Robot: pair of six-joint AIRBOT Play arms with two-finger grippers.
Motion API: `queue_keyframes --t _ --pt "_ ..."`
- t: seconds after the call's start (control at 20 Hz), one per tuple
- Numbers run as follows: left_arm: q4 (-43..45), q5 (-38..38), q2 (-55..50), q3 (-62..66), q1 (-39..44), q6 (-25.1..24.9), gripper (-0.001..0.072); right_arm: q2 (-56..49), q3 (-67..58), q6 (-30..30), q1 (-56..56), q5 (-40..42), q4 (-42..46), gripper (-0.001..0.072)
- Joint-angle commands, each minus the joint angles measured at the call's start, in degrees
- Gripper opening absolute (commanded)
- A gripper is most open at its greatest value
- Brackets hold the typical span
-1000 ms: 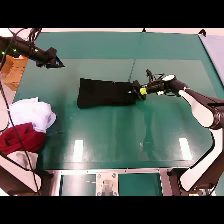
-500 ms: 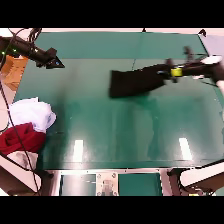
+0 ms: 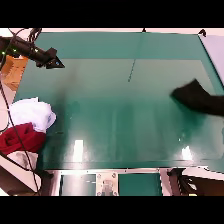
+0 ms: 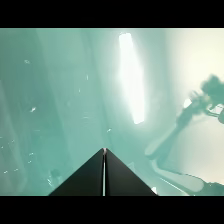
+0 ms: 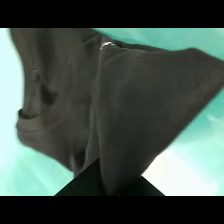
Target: Fold the shirts.
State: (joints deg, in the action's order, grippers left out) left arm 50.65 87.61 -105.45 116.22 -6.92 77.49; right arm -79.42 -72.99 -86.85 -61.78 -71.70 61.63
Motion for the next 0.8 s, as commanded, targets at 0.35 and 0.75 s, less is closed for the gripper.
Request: queue_keyframes --t 0.35,0.75 --pt "0.02 -0.15 0.02 0.0 -0.02 -0.04 0.0025 8.26 27.8 5.73 -31.95 11.04 3.58 0.0014" --pt "0.02 -0.11 0.02 0.0 -0.02 -0.04 0.0025 8.31 28.33 6.95 -28.09 11.13 2.75 0.0339"
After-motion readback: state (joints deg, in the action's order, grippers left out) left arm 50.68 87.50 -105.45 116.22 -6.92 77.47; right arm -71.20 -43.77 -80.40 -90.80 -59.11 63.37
